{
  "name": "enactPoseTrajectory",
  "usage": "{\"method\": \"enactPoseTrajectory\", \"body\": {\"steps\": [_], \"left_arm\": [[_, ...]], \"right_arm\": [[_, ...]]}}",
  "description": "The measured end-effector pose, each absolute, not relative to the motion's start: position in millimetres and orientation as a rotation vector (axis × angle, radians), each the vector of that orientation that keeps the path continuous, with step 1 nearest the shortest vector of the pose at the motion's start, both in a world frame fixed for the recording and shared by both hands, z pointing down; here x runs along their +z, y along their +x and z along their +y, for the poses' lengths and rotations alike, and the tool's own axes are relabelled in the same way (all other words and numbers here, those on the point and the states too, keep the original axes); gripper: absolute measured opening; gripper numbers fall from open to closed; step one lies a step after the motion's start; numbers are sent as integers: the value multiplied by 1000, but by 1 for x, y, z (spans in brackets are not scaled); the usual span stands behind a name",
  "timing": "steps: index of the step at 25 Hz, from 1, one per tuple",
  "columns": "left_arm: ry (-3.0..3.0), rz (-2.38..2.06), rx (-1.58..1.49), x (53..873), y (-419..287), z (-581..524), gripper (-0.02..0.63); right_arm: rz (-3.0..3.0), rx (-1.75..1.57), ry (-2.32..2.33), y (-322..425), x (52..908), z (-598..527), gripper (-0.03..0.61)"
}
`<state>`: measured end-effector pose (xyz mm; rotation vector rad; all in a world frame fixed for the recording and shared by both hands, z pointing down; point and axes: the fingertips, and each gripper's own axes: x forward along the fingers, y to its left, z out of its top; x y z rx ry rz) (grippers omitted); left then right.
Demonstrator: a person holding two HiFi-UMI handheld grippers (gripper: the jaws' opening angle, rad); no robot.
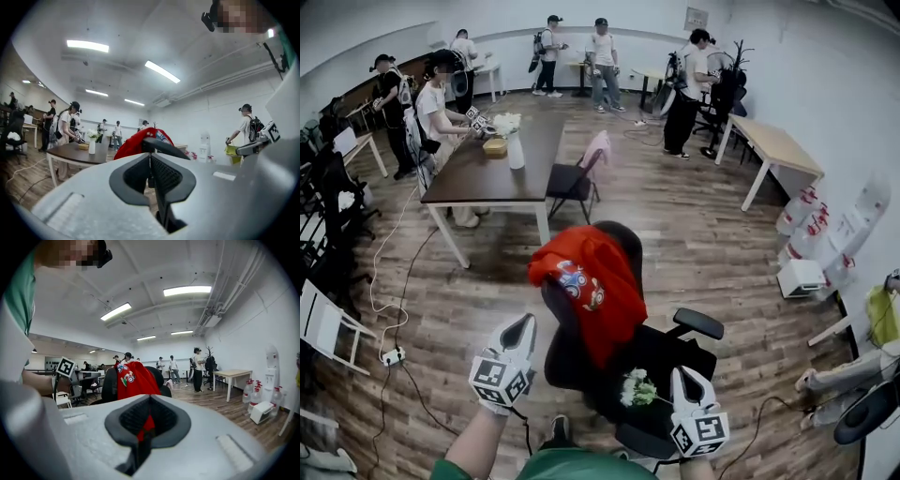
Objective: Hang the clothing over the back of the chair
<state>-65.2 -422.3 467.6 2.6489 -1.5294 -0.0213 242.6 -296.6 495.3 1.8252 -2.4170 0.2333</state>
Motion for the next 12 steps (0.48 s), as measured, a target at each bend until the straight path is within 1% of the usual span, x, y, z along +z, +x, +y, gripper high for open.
{"method": "enactPoseTrajectory", "body": {"steps": [6,12], "left_arm": [[2726,-1523,-81,428,-14,-360,17],[2776,-1432,-104,426,44,-311,17]], "right_arm": [[-2463,190,1839,275,493,-254,2],[-2483,98,1847,303,476,-224,2]]}}
